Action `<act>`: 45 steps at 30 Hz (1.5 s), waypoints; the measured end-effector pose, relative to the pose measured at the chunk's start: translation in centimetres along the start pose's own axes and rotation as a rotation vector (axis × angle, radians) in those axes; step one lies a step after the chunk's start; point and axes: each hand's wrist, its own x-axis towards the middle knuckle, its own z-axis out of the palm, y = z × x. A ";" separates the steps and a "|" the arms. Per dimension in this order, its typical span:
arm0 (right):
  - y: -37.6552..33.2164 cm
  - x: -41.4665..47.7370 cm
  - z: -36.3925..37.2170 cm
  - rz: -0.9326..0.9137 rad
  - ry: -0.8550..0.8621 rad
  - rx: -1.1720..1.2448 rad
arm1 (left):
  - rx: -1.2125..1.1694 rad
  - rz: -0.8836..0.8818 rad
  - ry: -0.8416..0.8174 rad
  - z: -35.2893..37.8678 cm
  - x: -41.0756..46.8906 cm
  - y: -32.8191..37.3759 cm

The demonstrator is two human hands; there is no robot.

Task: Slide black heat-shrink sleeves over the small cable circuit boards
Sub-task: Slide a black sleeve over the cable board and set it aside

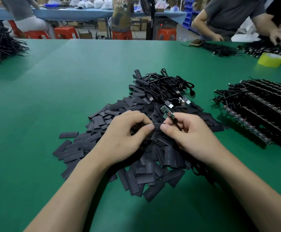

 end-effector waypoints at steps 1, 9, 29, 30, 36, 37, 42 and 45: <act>0.0 0.0 0.0 0.002 0.008 0.012 | 0.010 0.016 0.011 0.1 0.0 0.1; -0.2 -0.1 0.2 0.039 -0.009 0.126 | 0.221 0.202 0.178 0.8 0.0 0.0; -0.4 -0.2 -0.3 0.003 -0.032 0.035 | -0.022 -0.047 0.347 0.7 0.3 -0.9; -0.5 -0.2 -0.3 0.004 -0.031 0.008 | -0.026 -0.044 0.348 0.7 0.3 -0.8; -0.4 -0.2 -0.4 0.011 -0.040 -0.046 | -0.019 -0.031 0.335 0.7 0.3 -0.7; -0.4 -0.2 -0.5 0.011 -0.043 -0.061 | -0.003 -0.028 0.325 0.6 0.3 -0.8; -0.3 -0.3 -0.5 0.004 -0.068 -0.150 | 0.069 0.003 0.248 0.3 0.1 -1.2; -0.3 -0.3 -0.6 0.010 -0.086 -0.174 | 0.068 0.006 0.233 0.3 0.1 -1.2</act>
